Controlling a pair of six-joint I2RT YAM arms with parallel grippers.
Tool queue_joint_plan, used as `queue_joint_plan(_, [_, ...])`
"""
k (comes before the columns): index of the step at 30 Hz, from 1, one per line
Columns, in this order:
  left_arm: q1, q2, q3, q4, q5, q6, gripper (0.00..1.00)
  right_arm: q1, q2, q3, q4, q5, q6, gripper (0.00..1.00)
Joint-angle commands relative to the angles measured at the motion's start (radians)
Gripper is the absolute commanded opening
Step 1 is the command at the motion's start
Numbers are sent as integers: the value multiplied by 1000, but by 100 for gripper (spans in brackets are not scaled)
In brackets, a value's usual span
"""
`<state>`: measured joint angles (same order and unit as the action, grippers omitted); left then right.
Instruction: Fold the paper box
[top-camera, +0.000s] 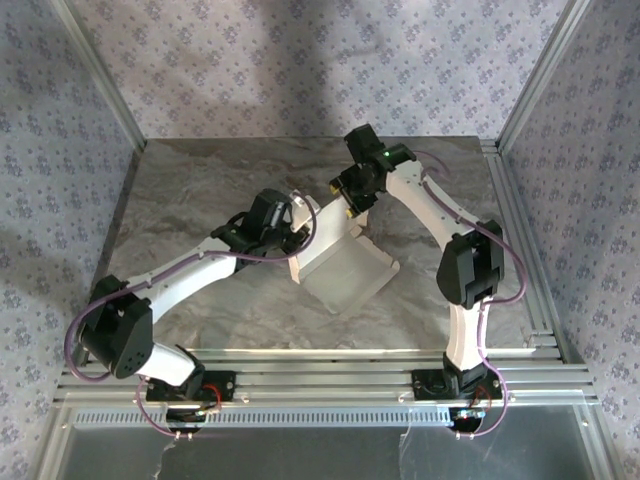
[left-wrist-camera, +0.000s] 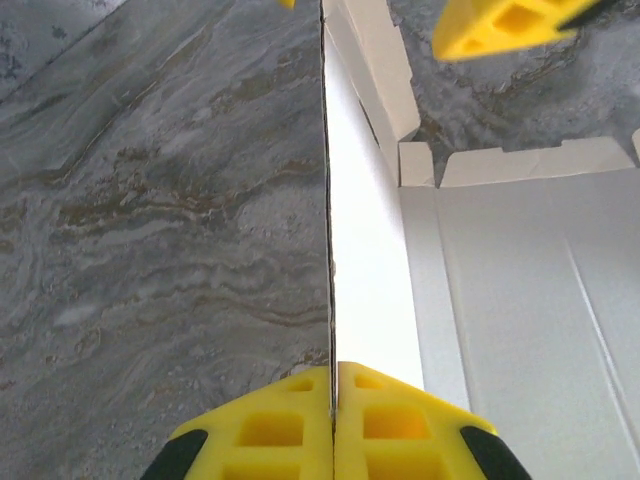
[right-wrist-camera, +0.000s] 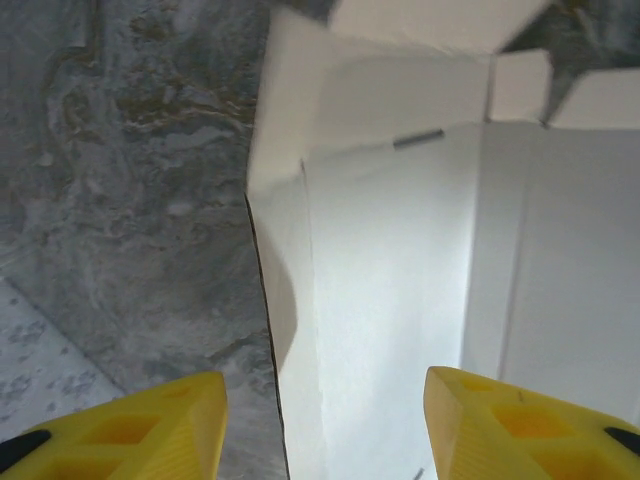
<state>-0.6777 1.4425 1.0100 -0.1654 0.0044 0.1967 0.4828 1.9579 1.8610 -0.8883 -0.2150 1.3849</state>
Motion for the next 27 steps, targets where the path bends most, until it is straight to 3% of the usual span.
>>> queue_joint_plan(1, [9, -30, -26, -52, 34, 1, 0, -6, 35, 1, 119, -126, -85, 55])
queue_joint_plan(8, [21, -28, -42, -42, 13, 12, 0, -1, 114, 55, 118, -215, -94, 48])
queue_joint_plan(14, [24, -28, -54, -37, 4, 16, 0, 1, 88, -25, 125, -222, -88, 45])
queue_joint_plan(22, [24, -27, -55, -32, -8, 24, 0, 12, 98, -38, 133, -227, -88, 15])
queue_joint_plan(27, [24, -27, -58, -33, -20, 29, 0, 13, 71, -75, 152, -213, -92, 8])
